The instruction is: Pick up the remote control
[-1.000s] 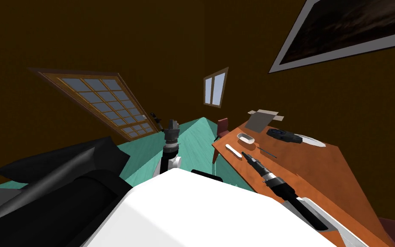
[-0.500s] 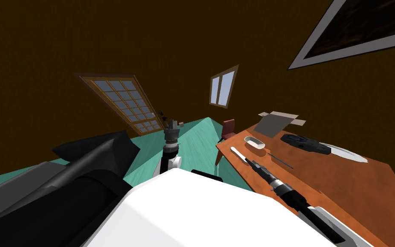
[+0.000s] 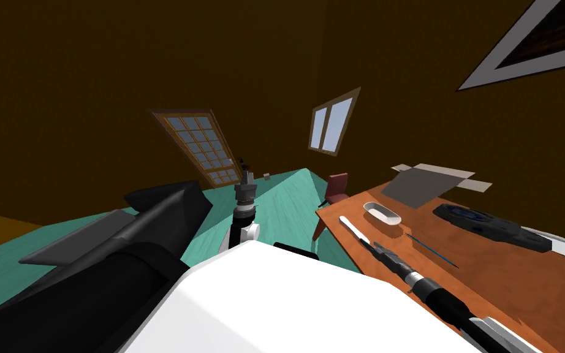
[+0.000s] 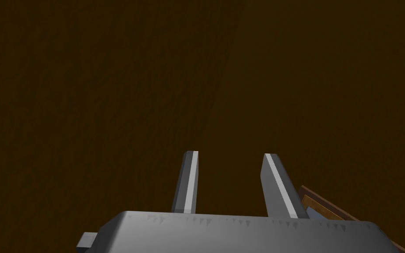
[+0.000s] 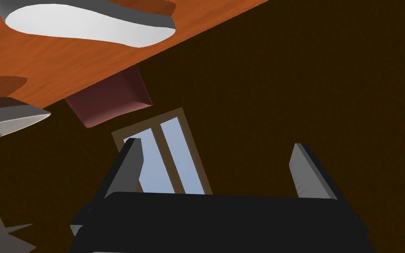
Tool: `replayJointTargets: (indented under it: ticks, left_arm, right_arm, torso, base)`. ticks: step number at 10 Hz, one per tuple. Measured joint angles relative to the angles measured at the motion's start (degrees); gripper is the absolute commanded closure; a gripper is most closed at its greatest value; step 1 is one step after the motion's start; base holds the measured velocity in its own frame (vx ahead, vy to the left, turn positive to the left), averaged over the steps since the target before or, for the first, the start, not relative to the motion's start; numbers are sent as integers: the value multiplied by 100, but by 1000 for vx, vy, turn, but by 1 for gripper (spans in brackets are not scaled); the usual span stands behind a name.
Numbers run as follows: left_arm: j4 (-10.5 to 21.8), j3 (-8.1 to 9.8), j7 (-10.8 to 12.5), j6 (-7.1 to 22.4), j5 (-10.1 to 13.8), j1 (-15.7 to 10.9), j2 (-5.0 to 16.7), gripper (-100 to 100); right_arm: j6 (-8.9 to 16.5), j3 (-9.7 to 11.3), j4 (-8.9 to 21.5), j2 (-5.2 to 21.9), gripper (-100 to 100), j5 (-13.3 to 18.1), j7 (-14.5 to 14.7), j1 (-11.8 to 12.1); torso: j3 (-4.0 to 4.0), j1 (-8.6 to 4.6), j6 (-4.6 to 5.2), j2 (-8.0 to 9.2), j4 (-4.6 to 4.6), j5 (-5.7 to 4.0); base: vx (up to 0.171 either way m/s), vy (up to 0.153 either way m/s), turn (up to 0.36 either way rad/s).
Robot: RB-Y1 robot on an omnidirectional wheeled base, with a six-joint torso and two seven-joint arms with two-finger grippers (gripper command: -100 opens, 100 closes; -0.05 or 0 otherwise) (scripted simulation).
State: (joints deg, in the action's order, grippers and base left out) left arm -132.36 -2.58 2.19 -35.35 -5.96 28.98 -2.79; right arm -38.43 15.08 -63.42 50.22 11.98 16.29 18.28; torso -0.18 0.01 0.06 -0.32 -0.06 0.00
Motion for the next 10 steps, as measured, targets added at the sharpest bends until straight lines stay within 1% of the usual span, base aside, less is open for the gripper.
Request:
replayJointTargets:
  ticks: [1, 2, 3, 4, 5, 6, 7, 8, 9, 10]
  left_arm:
    - [0, 0, 0, 0, 0, 0, 0, 0]
    - [0, 1, 0, 0, 0, 1, 0, 0]
    - [0, 1, 0, 0, 0, 1, 0, 0]
    - [0, 0, 0, 0, 0, 0, 0, 0]
    - [0, 0, 0, 0, 0, 1, 0, 0]
    - [0, 1, 0, 0, 0, 2, 0, 0]
    - [0, 1, 0, 0, 0, 1, 0, 0]
    - [0, 1, 0, 0, 0, 1, 0, 0]
    - [0, 1, 0, 0, 0, 1, 0, 0]
    - [0, 0, 0, 0, 0, 0, 0, 0]
  right_arm:
    - [-41, 71, 147, 170, -100, 72, 102, 72]
    - [-20, 134, 321, 221, -100, 123, 155, 31]
    - [-9, 156, 430, 235, -100, 139, 171, 17]
    - [-35, 237, 662, 292, -100, 205, 225, -25]
    - [-2, 307, 755, 371, -100, 286, 354, 66]
    - [101, 337, 701, 474, -100, 316, 391, 146]
    - [57, 360, 852, 481, -100, 332, 401, 90]
    - [31, 355, 908, 492, -100, 330, 408, 114]
    - [7, 358, 996, 479, -100, 334, 418, 97]
    - [-7, 402, 1073, 542, -100, 380, 472, 139]
  torso:
    - [-6, 3, -3, -10, -2, 1]
    - [-7, -1, 4, -11, -3, 0]
    - [-2, -3, 7, -2, -1, -1]
    - [-3, 0, -2, -6, -1, 0]
    - [-11, 2, -1, -20, -4, 0]
    - [-11, 5, 6, -18, -4, 1]
    - [-3, 2, 7, -4, -2, 0]
    - [4, -2, 8, 8, 1, 0]
    - [8, -5, 7, 14, 3, -1]
    - [2, 0, 2, 3, 1, 0]
  base:
    - [56, 15, 168]
    - [28, 6, -24]
    - [42, 23, 272]
    - [92, 26, 400]
    - [78, 26, 118]
    - [30, 16, -43]
    - [1, 3, -23]
    - [-9, -4, 0]
    - [33, 15, 197]
    - [56, 15, 148]
